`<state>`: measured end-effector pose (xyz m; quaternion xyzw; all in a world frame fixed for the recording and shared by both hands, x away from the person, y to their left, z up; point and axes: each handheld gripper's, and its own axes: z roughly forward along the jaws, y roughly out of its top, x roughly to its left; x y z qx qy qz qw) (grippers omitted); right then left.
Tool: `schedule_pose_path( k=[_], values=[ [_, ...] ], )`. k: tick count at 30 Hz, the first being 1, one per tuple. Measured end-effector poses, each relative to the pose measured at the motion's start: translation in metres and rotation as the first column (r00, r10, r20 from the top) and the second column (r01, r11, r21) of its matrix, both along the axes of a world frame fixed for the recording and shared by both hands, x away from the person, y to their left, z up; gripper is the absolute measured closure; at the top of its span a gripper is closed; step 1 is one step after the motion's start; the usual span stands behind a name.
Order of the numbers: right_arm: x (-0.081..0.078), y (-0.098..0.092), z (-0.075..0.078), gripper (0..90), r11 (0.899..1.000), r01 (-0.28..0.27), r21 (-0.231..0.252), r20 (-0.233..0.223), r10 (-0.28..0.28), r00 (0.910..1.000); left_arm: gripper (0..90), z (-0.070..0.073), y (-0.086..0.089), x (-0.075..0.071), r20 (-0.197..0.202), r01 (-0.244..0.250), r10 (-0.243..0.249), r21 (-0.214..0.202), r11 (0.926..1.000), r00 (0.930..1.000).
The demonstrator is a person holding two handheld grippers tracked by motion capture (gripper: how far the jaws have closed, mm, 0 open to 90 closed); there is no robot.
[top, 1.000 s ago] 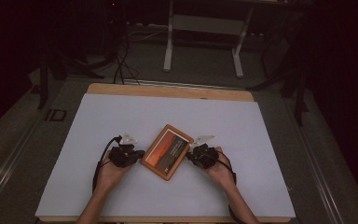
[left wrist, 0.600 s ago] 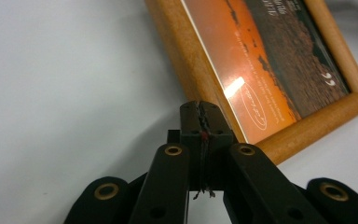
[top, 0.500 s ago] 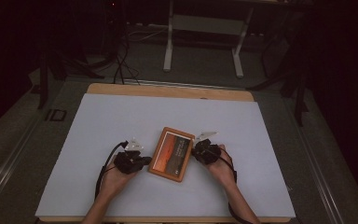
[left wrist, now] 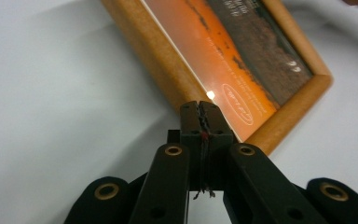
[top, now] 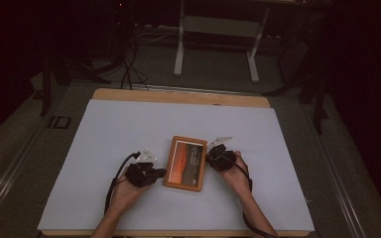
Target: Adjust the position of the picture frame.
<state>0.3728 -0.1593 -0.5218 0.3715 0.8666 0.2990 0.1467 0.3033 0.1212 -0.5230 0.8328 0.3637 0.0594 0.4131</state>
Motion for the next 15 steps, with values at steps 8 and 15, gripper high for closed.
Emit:
schedule_pose_path(
  k=[8, 15],
  values=[
    [0.0049, -0.0012, -0.0002, 90.0, 1.0, 0.003, 0.004, 0.004, -0.003, 1.0, 89.2, 0.0012, -0.0048, -0.0022, 0.004, 0.021, -0.021, -0.008, 0.9997, 0.9998],
    [0.0058, -0.0022, -0.0009, 90.0, 1.0, -0.001, 0.007, 0.007, 0.001, 1.0, 89.0, 0.0011, -0.0054, -0.0025, 0.008, 0.023, -0.023, -0.007, 0.9997, 0.9997]
  ],
)
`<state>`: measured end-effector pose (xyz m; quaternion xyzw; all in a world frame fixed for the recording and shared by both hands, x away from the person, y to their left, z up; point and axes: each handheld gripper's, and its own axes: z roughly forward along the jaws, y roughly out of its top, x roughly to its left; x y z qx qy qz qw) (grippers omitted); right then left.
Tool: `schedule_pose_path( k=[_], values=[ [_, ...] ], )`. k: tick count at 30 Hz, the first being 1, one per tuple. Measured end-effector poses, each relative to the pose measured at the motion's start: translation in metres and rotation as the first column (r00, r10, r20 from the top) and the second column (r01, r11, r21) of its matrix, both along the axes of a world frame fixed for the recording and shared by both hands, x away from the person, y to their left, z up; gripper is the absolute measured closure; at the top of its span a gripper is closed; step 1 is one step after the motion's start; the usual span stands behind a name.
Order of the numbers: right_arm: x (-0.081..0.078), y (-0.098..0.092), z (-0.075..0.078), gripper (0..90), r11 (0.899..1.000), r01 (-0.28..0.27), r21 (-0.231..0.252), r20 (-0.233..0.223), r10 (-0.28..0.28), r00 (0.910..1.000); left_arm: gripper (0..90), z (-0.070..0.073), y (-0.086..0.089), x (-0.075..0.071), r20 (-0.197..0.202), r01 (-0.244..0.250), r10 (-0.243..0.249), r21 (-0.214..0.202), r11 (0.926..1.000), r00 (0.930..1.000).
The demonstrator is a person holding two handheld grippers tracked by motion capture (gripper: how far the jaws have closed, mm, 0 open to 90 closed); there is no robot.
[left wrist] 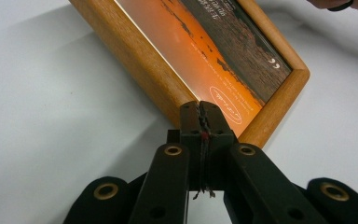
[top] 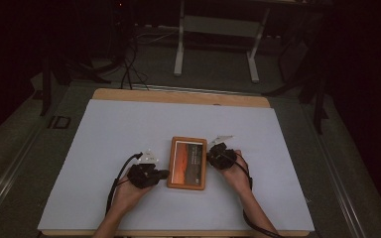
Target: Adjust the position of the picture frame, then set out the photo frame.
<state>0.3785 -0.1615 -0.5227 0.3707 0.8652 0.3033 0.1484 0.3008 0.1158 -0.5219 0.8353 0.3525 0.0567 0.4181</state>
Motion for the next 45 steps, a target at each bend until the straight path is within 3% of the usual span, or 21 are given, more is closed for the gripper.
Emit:
schedule_pose_path(
  k=[13, 24, 30, 34, 37, 39, 41, 45],
  values=[
    [0.0, -0.003, 0.001, 85.8, 1.0, -0.001, 0.006, 0.007, 0.001, 1.0, 85.2, 0.0, 0.001, 0.001, 0.009, -0.001, 0.001, -0.022, 0.9998, 1.0],
    [-0.008, -0.013, 0.016, 81.7, 1.0, -0.008, 0.004, 0.068, 0.007, 0.9976, 81.2, 0.008, 0.013, -0.002, 0.067, -0.045, 0.05, -0.071, 0.9965, 0.9965],
    [-0.014, -0.015, 0.028, 77.8, 1.0, -0.004, -0.009, 0.115, 0.006, 0.9933, 73.8, 0.014, 0.018, -0.006, 0.095, -0.064, 0.073, -0.099, 0.993, 0.9928],
    [-0.015, -0.015, 0.034, 77.9, 1.0, -0.004, 0.011, 0.129, 0.002, 0.9916, 68.8, 0.016, 0.02, -0.008, 0.111, -0.08, 0.092, -0.111, 0.9907, 0.9896],
    [-0.016, -0.012, 0.043, 79.6, 0.997, -0.024, 0.068, 0.176, 0.012, 0.9843, 64.2, 0.017, 0.021, -0.01, 0.12, -0.089, 0.102, -0.112, 0.9897, 0.9876],
    [-0.017, -0.01, 0.045, 81.1, 0.996, -0.03, 0.08, 0.192, 0.014, 0.9812, 62.9, 0.017, 0.021, -0.011, 0.122, -0.092, 0.106, -0.115, 0.9891, 0.9869],
    [-0.018, -0.006, 0.047, 89.1, 0.991, -0.059, 0.118, 0.223, 0.031, 0.9744, 62.4, 0.019, 0.023, -0.012, 0.132, -0.093, 0.11, -0.126, 0.9876, 0.9851],
    [-0.013, 0.001, 0.045, 90.0, 0.99, -0.067, 0.127, 0.232, 0.036, 0.9721, 60.0, 0.02, 0.025, -0.012, 0.139, -0.099, 0.119, -0.141, 0.9851, 0.9832]
  ],
)
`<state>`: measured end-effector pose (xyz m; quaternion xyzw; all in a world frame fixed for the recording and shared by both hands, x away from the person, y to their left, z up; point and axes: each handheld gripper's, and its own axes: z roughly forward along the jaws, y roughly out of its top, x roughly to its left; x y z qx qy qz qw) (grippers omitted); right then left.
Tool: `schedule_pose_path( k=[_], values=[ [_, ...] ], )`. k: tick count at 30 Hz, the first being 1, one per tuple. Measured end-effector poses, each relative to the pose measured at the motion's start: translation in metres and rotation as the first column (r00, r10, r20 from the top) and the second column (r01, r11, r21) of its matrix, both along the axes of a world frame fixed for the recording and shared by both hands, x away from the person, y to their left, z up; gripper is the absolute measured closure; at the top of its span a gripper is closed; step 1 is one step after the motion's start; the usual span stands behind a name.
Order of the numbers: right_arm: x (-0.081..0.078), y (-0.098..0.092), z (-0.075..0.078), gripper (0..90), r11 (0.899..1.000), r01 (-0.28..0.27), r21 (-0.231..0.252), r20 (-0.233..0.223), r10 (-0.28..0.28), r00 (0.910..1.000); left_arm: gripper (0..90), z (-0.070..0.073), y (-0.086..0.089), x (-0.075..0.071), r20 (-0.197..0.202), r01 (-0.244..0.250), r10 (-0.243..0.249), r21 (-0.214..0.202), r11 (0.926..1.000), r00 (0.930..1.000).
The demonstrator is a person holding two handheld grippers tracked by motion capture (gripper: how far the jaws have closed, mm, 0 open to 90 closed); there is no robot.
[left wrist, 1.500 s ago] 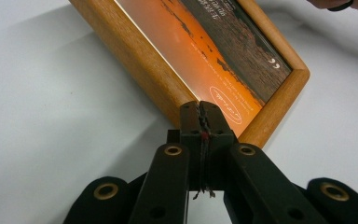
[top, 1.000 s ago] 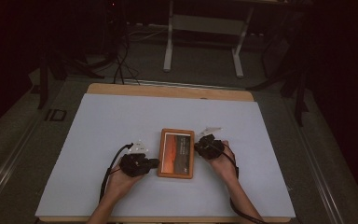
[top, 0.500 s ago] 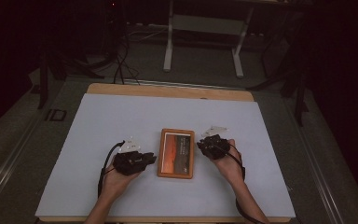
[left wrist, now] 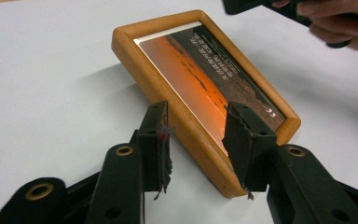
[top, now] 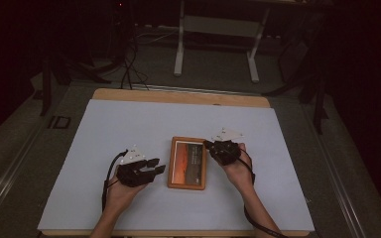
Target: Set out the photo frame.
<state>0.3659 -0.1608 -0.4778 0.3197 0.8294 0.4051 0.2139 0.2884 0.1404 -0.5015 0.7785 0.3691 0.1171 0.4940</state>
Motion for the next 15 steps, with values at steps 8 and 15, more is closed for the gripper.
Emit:
schedule_pose_path(
  k=[8, 15],
  values=[
    [0.014, 0.012, -0.012, 90.0, 1.0, -0.001, 0.006, -0.023, 0.001, 0.9997, 57.9, 0.001, 0.001, -0.001, 0.007, -0.003, 0.003, -0.009, 1.0, 1.0],
    [0.017, 0.013, -0.018, 90.0, 1.0, 0.009, 0.007, -0.028, -0.009, 0.9996, 56.9, 0.001, 0.001, -0.002, 0.014, 0.002, -0.002, -0.014, 0.9999, 0.9999]
  ],
)
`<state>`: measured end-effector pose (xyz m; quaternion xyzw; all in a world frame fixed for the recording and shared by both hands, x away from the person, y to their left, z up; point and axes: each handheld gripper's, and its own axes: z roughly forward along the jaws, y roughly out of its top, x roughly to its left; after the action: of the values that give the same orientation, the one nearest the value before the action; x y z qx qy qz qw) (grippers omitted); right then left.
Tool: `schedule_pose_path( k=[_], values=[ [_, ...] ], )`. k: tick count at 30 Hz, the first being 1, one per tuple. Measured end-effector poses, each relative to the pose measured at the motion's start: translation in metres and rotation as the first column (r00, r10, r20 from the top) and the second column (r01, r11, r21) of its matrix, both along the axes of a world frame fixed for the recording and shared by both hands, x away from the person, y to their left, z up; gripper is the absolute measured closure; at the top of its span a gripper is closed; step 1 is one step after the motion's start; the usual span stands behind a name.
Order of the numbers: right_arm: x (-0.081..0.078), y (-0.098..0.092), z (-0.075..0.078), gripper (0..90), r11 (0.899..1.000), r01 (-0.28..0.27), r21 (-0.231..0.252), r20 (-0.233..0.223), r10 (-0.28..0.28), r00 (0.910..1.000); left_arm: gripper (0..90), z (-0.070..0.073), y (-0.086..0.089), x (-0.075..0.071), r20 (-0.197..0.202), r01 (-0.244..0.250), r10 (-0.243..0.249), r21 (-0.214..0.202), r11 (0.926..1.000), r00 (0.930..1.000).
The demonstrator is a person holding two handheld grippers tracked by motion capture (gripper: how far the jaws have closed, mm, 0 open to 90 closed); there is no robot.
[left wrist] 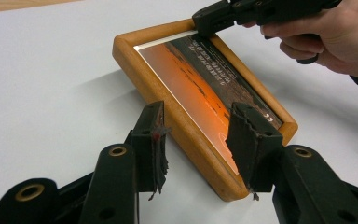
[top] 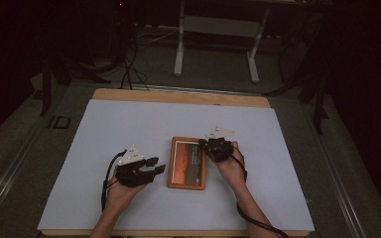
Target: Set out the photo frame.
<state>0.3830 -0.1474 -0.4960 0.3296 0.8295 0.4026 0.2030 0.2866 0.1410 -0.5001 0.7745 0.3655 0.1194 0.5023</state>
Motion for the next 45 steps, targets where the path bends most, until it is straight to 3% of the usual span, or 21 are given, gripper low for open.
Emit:
schedule_pose_path(
  k=[20, 32, 36, 45],
  values=[
    [0.007, -0.013, -0.005, 90.0, 0.999, 0.035, 0.012, -0.027, -0.034, 0.999, 56.4, 0.0, -0.001, 0.001, -0.008, -0.017, 0.017, -0.013, 0.9998, 0.9998],
    [0.014, -0.024, -0.019, 90.0, 0.997, 0.078, -0.005, -0.069, -0.078, 0.9945, 43.3, 0.001, -0.006, 0.001, -0.012, -0.047, 0.046, -0.019, 0.9987, 0.9988],
    [0.016, -0.028, -0.025, 90.0, 0.996, 0.09, 0.021, -0.091, -0.088, 0.992, 40.6, 0.001, -0.009, 0.0, -0.019, -0.034, 0.033, -0.022, 0.9992, 0.9993],
    [0.015, -0.028, -0.024, 90.0, 0.996, 0.087, 0.014, -0.094, -0.086, 0.9919, 36.1, 0.0, -0.021, -0.004, -0.041, 0.011, -0.013, -0.032, 0.9994, 0.9991]
  ],
)
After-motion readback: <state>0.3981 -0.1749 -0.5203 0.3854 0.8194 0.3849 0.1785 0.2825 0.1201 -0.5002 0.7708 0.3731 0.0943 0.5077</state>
